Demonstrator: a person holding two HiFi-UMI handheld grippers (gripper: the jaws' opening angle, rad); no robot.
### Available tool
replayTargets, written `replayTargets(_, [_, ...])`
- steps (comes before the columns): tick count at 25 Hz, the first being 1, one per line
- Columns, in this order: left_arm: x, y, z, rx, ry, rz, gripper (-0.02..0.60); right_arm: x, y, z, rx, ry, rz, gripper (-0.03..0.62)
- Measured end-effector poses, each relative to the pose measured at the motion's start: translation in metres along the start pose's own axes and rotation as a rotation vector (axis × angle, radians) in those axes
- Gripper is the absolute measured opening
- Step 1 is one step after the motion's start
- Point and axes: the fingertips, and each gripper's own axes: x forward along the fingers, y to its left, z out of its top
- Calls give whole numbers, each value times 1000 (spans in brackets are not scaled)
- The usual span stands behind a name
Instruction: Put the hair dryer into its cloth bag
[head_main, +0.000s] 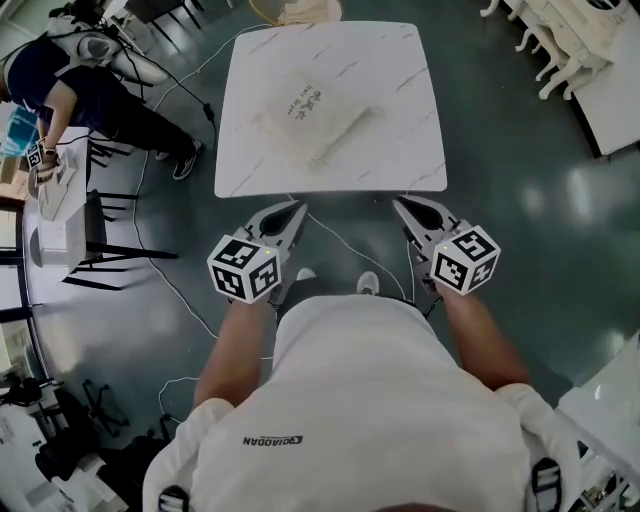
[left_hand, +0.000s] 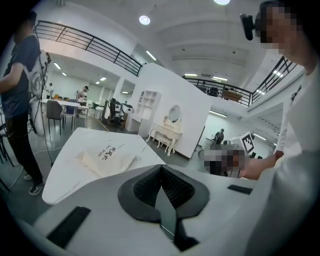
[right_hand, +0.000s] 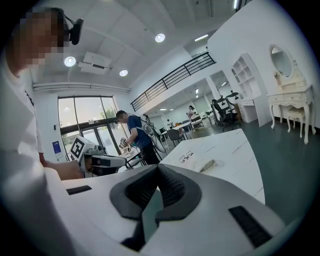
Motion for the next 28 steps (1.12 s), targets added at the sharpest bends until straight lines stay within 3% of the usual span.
replayTargets(7, [-12, -2, 21, 48, -58, -46, 28, 0, 29, -5, -28, -10, -33, 21])
replayTargets(11, [-38, 7, 15, 87, -38, -73, 28, 17, 52, -13, -18, -9, -66, 21])
replayTargets(17, [-73, 46, 5, 76, -30, -67, 28, 41, 87, -27, -7, -17, -114, 21])
replayTargets(28, [-95, 62, -7, 131, -16, -129, 28, 52, 115, -41, 2, -31, -201, 21])
